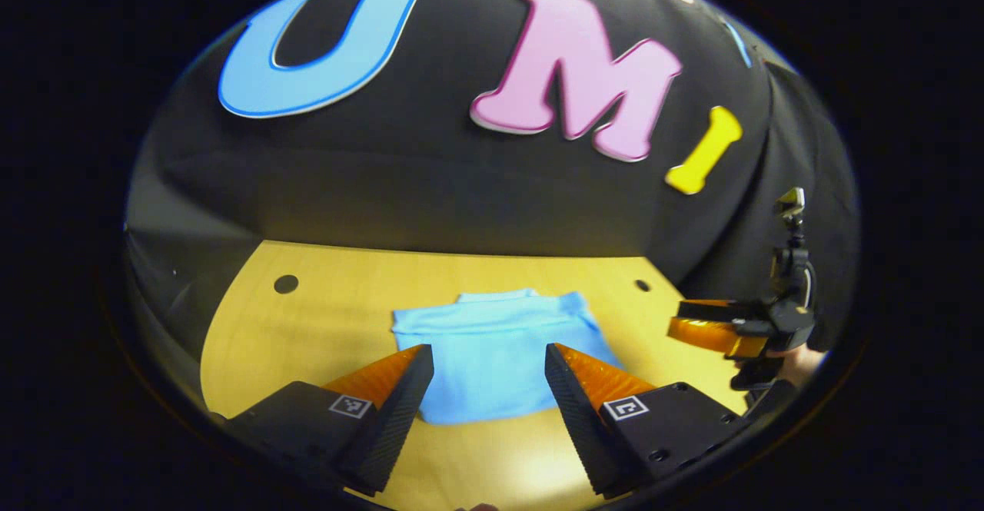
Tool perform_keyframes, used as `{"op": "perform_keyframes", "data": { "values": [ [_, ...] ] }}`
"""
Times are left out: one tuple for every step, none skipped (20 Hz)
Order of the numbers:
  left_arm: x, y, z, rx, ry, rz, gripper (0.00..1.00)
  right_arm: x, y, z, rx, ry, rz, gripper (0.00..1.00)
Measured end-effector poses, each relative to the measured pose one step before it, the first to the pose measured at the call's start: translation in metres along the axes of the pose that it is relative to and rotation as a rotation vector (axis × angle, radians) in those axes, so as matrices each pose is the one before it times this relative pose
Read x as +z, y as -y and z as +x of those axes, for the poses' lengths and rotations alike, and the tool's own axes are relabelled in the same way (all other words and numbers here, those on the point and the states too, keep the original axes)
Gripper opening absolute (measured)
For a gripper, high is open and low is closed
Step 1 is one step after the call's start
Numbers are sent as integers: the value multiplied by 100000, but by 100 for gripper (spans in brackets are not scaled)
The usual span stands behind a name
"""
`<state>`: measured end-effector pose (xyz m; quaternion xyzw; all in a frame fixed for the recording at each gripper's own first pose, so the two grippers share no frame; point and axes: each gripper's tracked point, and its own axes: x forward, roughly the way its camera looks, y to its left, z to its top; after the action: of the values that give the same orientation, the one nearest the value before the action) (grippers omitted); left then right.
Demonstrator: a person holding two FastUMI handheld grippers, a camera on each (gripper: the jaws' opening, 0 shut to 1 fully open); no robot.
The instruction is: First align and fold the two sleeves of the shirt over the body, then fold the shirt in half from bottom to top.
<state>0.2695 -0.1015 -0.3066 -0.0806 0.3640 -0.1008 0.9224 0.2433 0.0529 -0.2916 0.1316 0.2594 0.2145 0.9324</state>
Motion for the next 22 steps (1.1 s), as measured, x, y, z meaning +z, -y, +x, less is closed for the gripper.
{"op": "perform_keyframes", "data": {
  "values": [
    [-317, 2052, -3106, -3716, 4069, -728, 93, -204, -1722, -3019, -1488, 1941, -2692, 98],
    [-45, 2237, -3094, -3935, 4125, -176, 93, 11, -1747, -2677, -1119, 2174, -2681, 98],
    [-11, 2256, -3302, -3882, 3689, 1220, 93, 184, -1728, -2896, -534, 2674, -2316, 98],
    [491, 2012, -3089, -2636, 3370, 2621, 93, 475, -1632, -3044, -7, 3000, -1322, 98],
    [647, 1966, -2976, -1931, 3390, 3529, 93, 761, -1562, -2680, -90, 3508, -307, 98],
    [1005, 1699, -2592, -1069, 4278, 3664, 93, 998, -1521, -2628, -474, 3909, 76, 98],
    [867, 1159, -2052, -926, 4239, 2884, 93, 1364, -817, -2884, -2500, 4958, -188, 98],
    [477, 1281, -2000, -778, 3420, 1786, 93, 2048, -440, -2568, -4423, 7409, -1620, 98],
    [257, 820, -2082, 526, 3010, 2138, 93, 2000, 9, -2610, -5728, 7000, -1962, 97],
    [546, 811, -1574, 1496, 2691, 2720, 93, 2170, 344, -1850, -6165, 5797, -1728, 98],
    [87, 645, -1352, 1599, 2026, 2530, 93, 2580, 257, -2126, -4446, 5210, -1069, 97],
    [315, 748, -1526, 2994, 2721, 3108, 93, 2195, 207, -2038, -3751, 4100, -1679, 97],
    [723, 862, -1436, 2963, 3626, 3597, 93, 1395, 277, -1990, -3759, 1908, -2548, 97],
    [736, 716, -961, 2640, 2591, 2743, 93, 534, 130, -986, -2232, 508, -1898, 96],
    [278, 470, -794, 2809, 1450, 2309, 93, -335, 80, 353, -2498, -551, -1430, 97],
    [19, -61, -394, 3274, -250, 2511, 93, -196, -117, 299, -1221, -1035, 0, 97],
    [-176, -387, -22, 3748, -628, 2924, 93, -119, -320, -141, 605, -703, 1563, 97],
    [1, -541, -212, 3375, -1026, 3151, 94, 195, -199, -54, 1542, 430, 2056, 97],
    [-19, -1155, -775, 3179, -972, 2634, 95, 332, 251, -572, 1661, 1095, 1632, 97],
    [63, -758, -298, 2552, -634, 1651, 97, 198, 200, 20, 1354, 1187, 578, 96],
    [112, -326, 38, 1669, -792, 314, 98, -160, 66, 61, 1274, 1159, 159, 96],
    [24, -281, 76, 1643, -1120, -1026, 97, 149, -166, 413, 1976, 1449, 111, 96]
  ]
}}
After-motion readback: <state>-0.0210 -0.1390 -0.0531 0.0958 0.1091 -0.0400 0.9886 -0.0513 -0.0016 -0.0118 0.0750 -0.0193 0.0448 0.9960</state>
